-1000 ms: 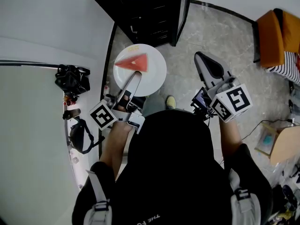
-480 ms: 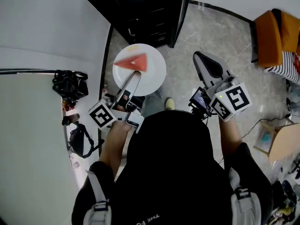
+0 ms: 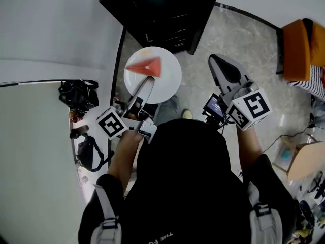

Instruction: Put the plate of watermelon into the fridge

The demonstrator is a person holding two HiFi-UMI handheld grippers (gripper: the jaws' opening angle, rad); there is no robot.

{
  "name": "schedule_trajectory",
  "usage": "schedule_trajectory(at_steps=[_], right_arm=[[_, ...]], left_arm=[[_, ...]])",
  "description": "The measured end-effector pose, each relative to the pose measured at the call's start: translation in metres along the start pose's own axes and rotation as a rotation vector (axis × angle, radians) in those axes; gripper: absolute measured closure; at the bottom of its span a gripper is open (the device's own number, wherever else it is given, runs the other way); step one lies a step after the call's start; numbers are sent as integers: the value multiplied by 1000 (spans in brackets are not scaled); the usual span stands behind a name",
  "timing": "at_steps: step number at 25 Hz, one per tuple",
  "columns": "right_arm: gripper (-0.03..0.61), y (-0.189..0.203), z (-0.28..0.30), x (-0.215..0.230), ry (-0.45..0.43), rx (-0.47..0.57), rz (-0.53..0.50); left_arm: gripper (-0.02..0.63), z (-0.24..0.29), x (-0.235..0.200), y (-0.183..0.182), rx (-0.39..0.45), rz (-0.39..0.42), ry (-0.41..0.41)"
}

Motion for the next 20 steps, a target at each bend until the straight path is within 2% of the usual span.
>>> schedule_trajectory(at_steps=[8, 20], right_arm=[[565, -9, 43, 7, -19, -42, -16], [565, -31, 86, 24, 5, -28, -5]], left_arm=[[591, 19, -16, -35, 2, -18, 4], [591, 49, -40, -74, -40, -36, 16]])
Point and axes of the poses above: the fingertips, and each gripper's own axes: z forward along the fingers, x to its right, y out of its underside, the point moved 3 cm from there along -z, backward along the fingers, and after that the axes turned 2 degrees about z, right-handed, at the moved point
